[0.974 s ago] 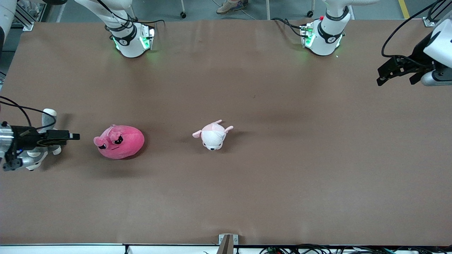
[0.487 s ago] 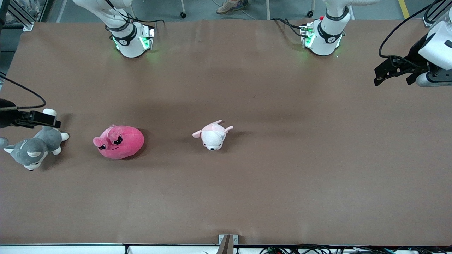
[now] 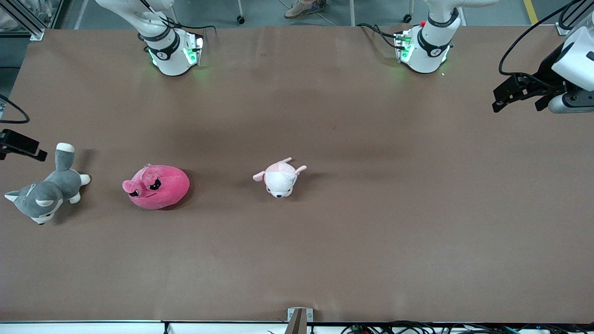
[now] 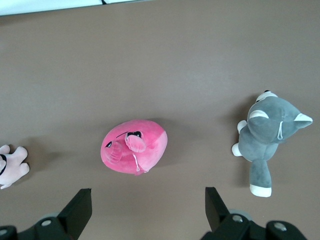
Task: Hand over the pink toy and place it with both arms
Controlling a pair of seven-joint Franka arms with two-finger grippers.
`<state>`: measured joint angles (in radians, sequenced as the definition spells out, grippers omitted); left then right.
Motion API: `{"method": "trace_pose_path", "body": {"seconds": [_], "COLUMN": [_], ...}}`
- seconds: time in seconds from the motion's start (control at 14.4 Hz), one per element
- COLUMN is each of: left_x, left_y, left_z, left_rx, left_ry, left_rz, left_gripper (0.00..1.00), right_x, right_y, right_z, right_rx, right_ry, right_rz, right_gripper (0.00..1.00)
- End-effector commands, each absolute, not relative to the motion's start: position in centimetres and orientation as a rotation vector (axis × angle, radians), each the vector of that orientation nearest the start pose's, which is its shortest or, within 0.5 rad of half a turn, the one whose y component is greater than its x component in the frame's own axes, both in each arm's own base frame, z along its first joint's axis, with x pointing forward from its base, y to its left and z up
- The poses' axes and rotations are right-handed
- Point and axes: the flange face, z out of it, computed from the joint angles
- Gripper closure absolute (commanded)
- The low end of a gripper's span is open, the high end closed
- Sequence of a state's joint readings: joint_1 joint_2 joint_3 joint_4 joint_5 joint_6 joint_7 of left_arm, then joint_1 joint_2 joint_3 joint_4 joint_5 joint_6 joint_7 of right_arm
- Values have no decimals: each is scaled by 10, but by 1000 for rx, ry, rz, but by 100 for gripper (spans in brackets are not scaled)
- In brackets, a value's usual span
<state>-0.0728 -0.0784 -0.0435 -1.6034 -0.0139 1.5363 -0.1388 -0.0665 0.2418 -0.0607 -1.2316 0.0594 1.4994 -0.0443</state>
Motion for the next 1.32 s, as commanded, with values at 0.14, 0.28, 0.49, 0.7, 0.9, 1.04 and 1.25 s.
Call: {"method": "trace_pose_path", "body": {"seconds": [0.14,0.28,0.49,0.7,0.9,1.04,1.25], "left_x": [516,514,514,514,511,509,510], "left_y": [-62,-62,-65,-68,-73,-72,-76], "left_z": [657,657,658,658,655,655,654], "left_rx": [-3148,-3147,-3147,-3146,-3141,-3118,-3116], "left_ry": [-21,-24,-19,-9,7,12,26], "left_rz": [-42,-28,-18,-16,17,17,26], "left_gripper": [0,0,0,0,0,0,0], "right_x": [618,616,606,591,582,569,554], "right_y": [-55,-58,-64,-71,-64,-63,-61], "right_z": [650,655,653,652,654,653,649], "right_rx": [-3180,-3171,-3168,-3161,-3162,-3160,-3159], "right_ry": [99,106,123,145,126,124,114], "right_rz": [-143,-185,-194,-228,-175,-168,-163], "right_gripper": [0,0,0,0,0,0,0]}}
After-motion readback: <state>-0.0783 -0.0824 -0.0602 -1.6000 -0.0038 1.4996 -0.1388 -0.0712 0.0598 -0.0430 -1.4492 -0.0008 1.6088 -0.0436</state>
